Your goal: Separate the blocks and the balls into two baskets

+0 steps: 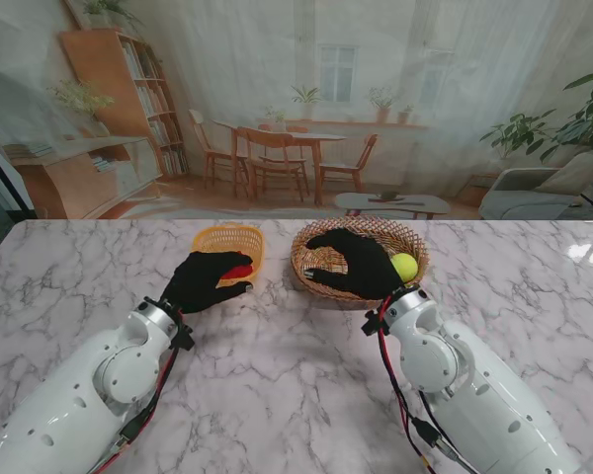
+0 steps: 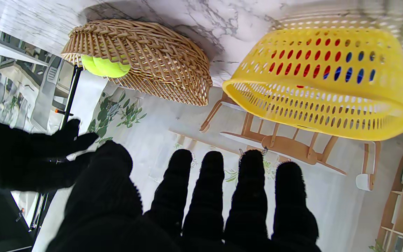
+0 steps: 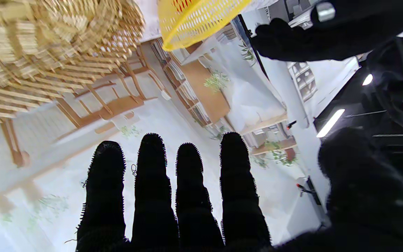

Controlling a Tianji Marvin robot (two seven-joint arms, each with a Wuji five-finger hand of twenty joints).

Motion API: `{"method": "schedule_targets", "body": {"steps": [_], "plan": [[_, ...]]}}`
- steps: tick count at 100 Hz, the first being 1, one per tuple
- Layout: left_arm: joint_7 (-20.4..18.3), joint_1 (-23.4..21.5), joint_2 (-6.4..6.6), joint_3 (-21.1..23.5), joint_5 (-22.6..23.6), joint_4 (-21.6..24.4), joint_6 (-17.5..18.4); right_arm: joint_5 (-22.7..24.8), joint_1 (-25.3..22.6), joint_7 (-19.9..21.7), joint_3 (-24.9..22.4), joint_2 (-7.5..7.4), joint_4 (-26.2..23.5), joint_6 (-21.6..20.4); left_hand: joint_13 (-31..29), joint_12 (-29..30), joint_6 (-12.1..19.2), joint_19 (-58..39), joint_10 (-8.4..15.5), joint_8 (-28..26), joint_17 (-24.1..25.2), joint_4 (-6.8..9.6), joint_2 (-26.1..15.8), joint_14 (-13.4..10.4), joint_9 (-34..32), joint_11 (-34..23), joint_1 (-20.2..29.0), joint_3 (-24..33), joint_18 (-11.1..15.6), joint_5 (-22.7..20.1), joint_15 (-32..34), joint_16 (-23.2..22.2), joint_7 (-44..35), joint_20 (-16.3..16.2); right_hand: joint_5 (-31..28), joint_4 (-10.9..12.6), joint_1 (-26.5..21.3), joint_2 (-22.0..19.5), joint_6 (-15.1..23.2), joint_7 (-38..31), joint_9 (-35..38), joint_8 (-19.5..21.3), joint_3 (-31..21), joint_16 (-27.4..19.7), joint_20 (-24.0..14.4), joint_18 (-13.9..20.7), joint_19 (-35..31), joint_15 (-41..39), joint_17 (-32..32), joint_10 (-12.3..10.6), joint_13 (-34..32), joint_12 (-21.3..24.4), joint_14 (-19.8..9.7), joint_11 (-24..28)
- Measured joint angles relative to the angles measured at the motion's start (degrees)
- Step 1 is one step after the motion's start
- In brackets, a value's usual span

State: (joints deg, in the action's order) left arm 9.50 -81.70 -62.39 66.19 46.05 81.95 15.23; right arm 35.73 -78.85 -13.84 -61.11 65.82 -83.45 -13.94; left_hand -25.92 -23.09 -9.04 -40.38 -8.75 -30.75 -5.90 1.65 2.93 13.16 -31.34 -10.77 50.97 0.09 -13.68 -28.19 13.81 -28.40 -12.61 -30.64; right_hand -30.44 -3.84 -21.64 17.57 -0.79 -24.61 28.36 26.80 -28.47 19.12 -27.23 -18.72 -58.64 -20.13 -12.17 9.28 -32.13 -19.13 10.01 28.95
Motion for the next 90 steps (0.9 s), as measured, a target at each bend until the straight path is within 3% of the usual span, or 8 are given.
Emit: {"method": "schedule_targets", "body": {"steps": [20, 41, 90], "plan": [[-0.86, 1.24, -0.09, -1.64, -1.27, -1.26, -0.19, -1.2, -0.2, -1.59, 1.06, 0.43, 4.99, 0.0, 0.0, 0.0, 0.0, 0.0, 0.0, 0.0, 0.02, 0.0, -0.01, -0.01, 0.01, 0.0, 0.0, 0.0, 0.0, 0.0, 0.0, 0.0, 0.0, -0.01, 0.0, 0.01, 0.0, -0.68, 0.0, -0.03, 0.0, 0.0, 0.03, 0.0, 0.04, -0.75, -0.01, 0.0, 0.0, -0.01, -0.01, -0.42, 0.0, -0.02], [-1.24, 3.97, -0.35, -3.85, -2.65, -4.14, -0.68, -1.67, 1.55, -0.63, 1.84, 0.46, 8.34, -0.55, 0.0, 0.0, 0.0, 0.0, 0.0, 0.0, 0.02, 0.0, -0.01, -0.02, 0.01, 0.0, 0.0, 0.0, 0.0, 0.0, 0.0, -0.01, 0.0, -0.01, 0.0, 0.03, 0.0, -0.68, 0.0, -0.04, 0.0, 0.0, 0.03, 0.0, 0.36, -0.75, -0.01, 0.0, 0.0, -0.02, -0.01, -0.45, 0.0, -0.02], [-1.99, 4.36, -0.42, -3.38, -1.76, -4.36, -0.61, -0.01, 1.42, -1.04, 0.76, 0.24, 8.98, -0.73, 0.0, -0.01, 0.0, 0.0, 0.0, 0.0, 0.07, 0.0, -0.01, -0.02, 0.01, 0.0, 0.0, 0.0, 0.0, 0.0, 0.0, -0.01, 0.0, -0.01, 0.0, 0.48, 0.0, -0.68, 0.0, -0.06, 0.0, 0.0, 0.01, 0.0, 0.57, -0.75, -0.03, 0.0, 0.0, -0.04, -0.02, -0.46, -0.01, -0.03]]}}
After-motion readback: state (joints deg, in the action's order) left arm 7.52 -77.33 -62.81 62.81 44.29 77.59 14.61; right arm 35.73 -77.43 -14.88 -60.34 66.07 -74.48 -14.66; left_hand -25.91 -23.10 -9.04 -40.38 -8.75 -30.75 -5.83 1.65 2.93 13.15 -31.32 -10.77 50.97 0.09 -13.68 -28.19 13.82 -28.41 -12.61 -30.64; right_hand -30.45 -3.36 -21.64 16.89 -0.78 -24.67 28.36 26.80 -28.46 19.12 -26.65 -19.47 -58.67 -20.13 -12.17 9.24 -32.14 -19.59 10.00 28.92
